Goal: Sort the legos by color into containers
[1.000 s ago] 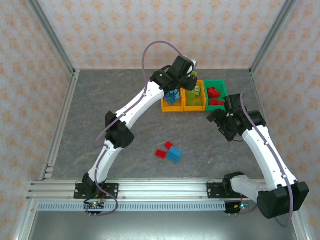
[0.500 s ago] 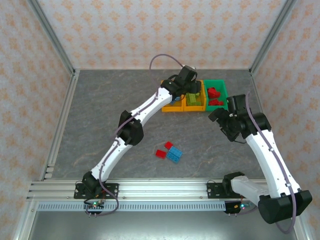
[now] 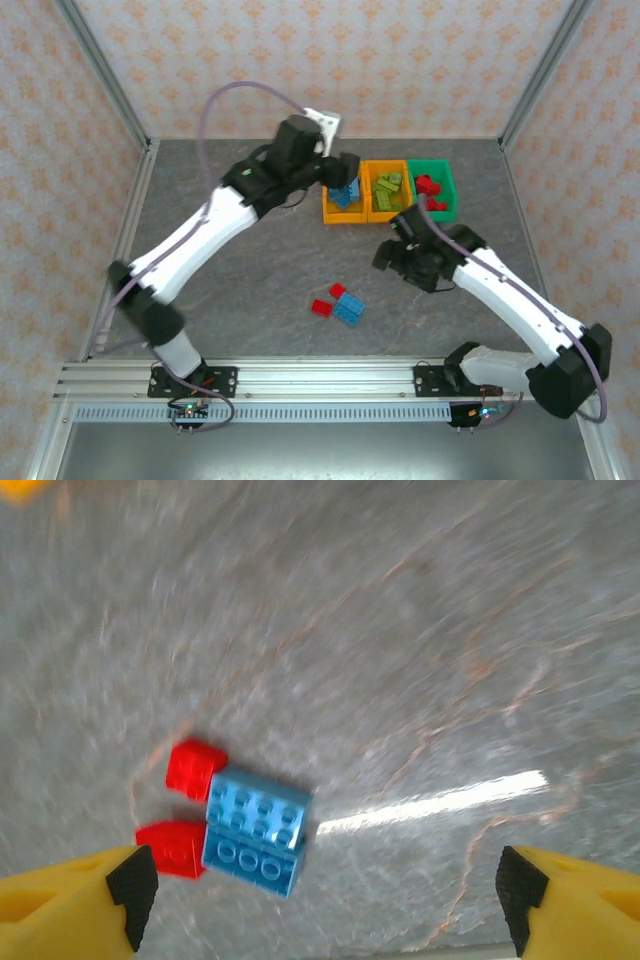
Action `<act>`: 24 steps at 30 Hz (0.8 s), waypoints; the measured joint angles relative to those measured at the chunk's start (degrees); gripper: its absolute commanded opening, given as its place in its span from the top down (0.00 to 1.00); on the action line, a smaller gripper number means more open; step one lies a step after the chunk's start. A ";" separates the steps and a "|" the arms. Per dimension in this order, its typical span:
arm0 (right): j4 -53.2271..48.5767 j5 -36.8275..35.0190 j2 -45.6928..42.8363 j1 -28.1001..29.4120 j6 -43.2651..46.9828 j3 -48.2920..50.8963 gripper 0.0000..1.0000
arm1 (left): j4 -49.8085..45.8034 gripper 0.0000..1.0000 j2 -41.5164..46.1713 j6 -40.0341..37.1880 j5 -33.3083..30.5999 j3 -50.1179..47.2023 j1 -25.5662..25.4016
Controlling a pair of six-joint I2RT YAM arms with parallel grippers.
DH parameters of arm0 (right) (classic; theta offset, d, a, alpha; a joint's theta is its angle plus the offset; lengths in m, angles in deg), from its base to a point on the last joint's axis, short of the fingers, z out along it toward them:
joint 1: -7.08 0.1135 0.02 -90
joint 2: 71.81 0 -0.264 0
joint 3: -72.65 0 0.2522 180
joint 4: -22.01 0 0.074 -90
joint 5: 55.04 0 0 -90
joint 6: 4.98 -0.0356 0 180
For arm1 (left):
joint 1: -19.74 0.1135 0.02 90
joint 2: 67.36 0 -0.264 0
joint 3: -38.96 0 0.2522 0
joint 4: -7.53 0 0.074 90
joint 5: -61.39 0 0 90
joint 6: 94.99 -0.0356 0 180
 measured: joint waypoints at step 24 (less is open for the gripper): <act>7.43 -1.97 38.69 15.54 22.53 -14.82 0.35 | -14.03 0.17 43.06 -26.14 4.04 -37.88 0.66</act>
